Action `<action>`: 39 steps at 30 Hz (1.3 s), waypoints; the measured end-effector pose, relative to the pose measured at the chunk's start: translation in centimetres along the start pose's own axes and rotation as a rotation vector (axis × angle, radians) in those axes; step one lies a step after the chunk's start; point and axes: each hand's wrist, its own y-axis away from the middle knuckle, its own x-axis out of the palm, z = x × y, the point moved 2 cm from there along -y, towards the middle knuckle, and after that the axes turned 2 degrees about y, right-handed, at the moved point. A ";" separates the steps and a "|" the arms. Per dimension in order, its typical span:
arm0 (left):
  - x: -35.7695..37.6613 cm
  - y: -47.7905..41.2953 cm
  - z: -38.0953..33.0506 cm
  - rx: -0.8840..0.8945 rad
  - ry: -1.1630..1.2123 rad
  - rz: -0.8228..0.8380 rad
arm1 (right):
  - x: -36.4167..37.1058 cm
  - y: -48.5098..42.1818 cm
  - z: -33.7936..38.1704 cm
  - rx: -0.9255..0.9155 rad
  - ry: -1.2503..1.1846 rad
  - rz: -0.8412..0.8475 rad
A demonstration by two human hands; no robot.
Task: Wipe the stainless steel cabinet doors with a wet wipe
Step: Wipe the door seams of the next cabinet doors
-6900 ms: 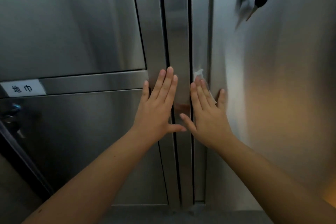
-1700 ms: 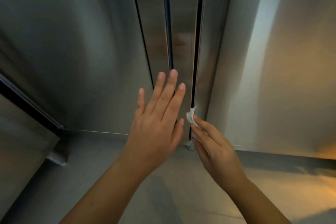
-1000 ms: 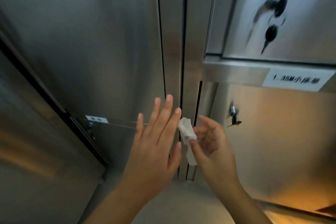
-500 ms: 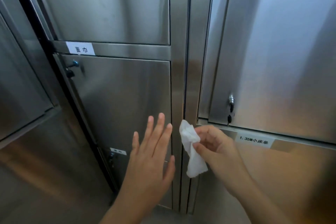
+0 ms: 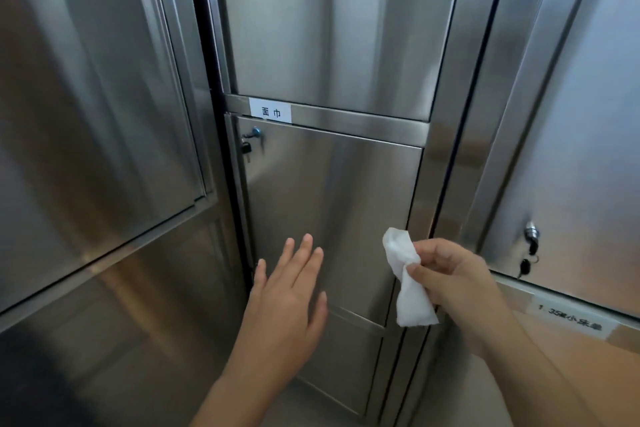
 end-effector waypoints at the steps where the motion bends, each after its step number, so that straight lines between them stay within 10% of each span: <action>1: -0.7 0.0 1.0 -0.008 -0.026 0.003 | 1.1 -0.3 0.4 -0.003 0.000 0.001; 16: -10.5 -6.6 15.6 0.048 -0.189 -0.046 | 18.5 -6.9 7.7 -0.152 0.053 0.005; 39: -16.2 -30.8 23.9 0.256 -0.221 -0.409 | 25.7 -26.1 21.0 -0.611 0.228 -0.004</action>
